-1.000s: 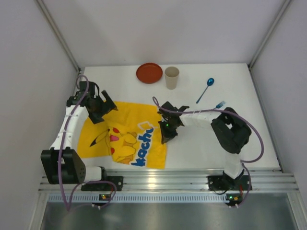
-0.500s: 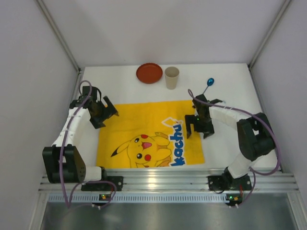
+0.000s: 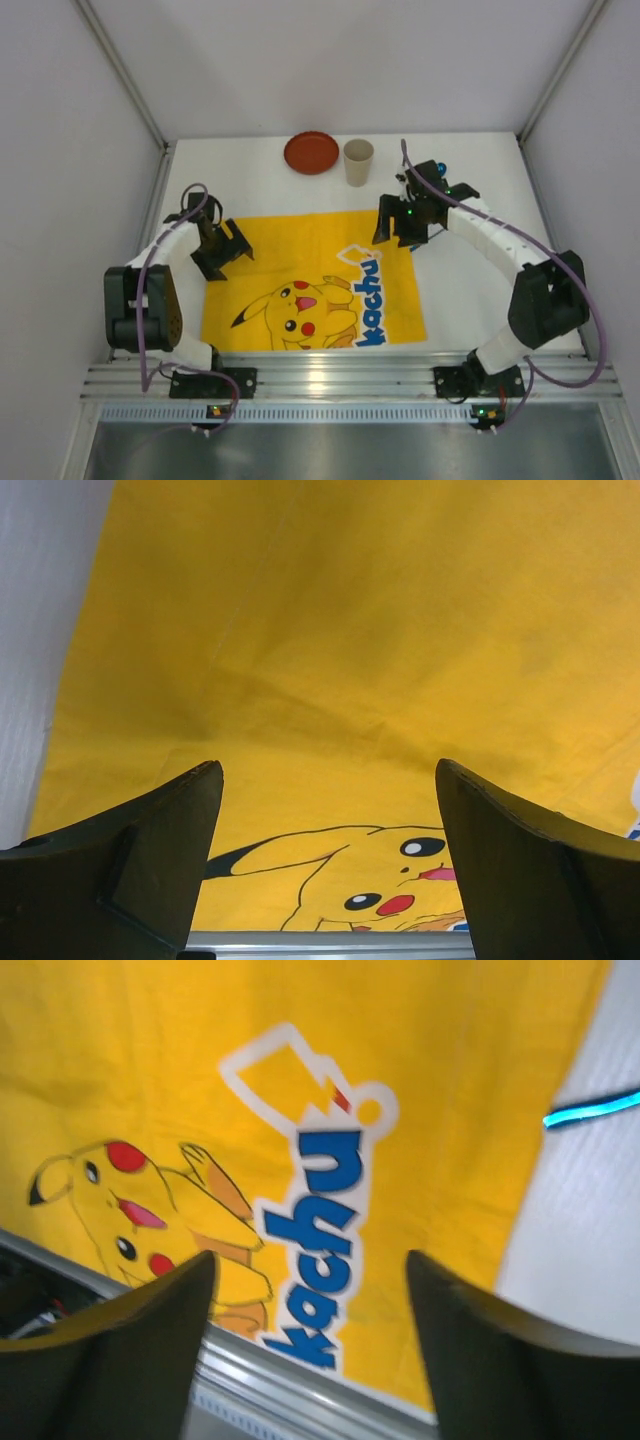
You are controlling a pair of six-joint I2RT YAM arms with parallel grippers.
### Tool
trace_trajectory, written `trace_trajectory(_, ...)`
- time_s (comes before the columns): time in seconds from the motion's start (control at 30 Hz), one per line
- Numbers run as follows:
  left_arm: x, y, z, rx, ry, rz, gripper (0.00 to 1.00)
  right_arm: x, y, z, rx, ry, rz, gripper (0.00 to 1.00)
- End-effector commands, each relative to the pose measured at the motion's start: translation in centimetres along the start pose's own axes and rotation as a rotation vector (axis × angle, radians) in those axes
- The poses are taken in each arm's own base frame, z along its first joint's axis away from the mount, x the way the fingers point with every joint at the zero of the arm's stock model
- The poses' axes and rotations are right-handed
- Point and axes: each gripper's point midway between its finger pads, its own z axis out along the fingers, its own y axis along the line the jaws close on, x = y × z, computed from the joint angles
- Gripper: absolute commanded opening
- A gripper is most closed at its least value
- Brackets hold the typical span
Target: Set the dinner table for one person
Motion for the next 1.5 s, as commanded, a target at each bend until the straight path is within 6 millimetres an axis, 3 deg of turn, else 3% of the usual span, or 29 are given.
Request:
trace_trajectory(0.0,-2.4,-1.7,1.2,0.047,-0.032,0.025,0.92,-1.6,3.0,2.7,-0.148,-0.003,0.026,0.67)
trace_trajectory(0.07,-2.9,-1.9,1.7,0.041,-0.026,0.026,0.92,-1.6,2.1,5.6,-0.119,0.03,0.037,0.44)
trace_trajectory(0.1,-3.3,-2.3,2.2,0.045,-0.019,0.025,0.92,-2.3,2.0,6.2,-0.107,0.027,0.035,0.22)
trace_trajectory(0.17,-3.8,-2.7,2.9,0.042,-0.008,0.027,0.91,-1.7,0.5,8.6,-0.044,0.084,0.047,0.01)
trace_trajectory(0.37,-4.6,-3.1,4.6,0.033,0.015,0.036,0.91,-3.0,-1.8,11.2,0.08,0.113,0.047,0.0)
trace_trajectory(0.5,-5.3,-3.5,5.5,0.035,0.024,0.037,0.91,-3.9,-4.1,11.5,0.167,0.11,0.081,0.0)
trace_trajectory(0.63,-5.8,-3.6,6.9,0.025,0.04,0.038,0.91,-4.9,-7.7,11.7,0.276,0.113,0.132,0.0)
trace_trajectory(0.8,-6.8,-4.5,8.3,0.035,0.065,0.042,0.91,-6.4,-10.0,11.6,0.308,0.106,0.151,0.0)
trace_trajectory(0.97,-7.3,-5.6,8.4,0.059,0.068,0.034,0.91,-8.2,-10.7,11.7,0.304,0.096,0.142,0.0)
trace_trajectory(1.13,-7.4,-6.6,7.6,0.089,0.076,0.019,0.91,-10.5,-9.2,10.2,0.263,0.051,0.118,0.0)
trace_trajectory(1.2,-7.1,-6.8,7.2,0.094,0.076,0.009,0.91,-11.3,-8.9,8.3,0.268,0.024,0.12,0.18)
trace_trajectory(1.23,-7.1,-6.9,6.8,0.105,0.071,0.008,0.91,-11.9,-8.5,6.7,0.263,-0.012,0.124,0.35)
trace_trajectory(1.27,-6.8,-6.9,6.6,0.106,0.073,0.006,0.91,-12.1,-8.6,5.8,0.266,-0.027,0.131,0.62)
trace_trajectory(1.3,-6.9,-7.0,6.4,0.111,0.066,0.003,0.91,-11.7,-9.2,5.0,0.278,-0.034,0.155,0.71)
trace_trajectory(1.37,-7.0,-7.5,5.4,0.135,0.051,-0.001,0.91,-12.2,-9.4,2.1,0.283,-0.095,0.173,0.88)
trace_trajectory(1.47,-7.3,-8.4,3.8,0.176,0.035,-0.007,0.91,-11.7,-11.8,-1.0,0.335,-0.147,0.227,0.91)
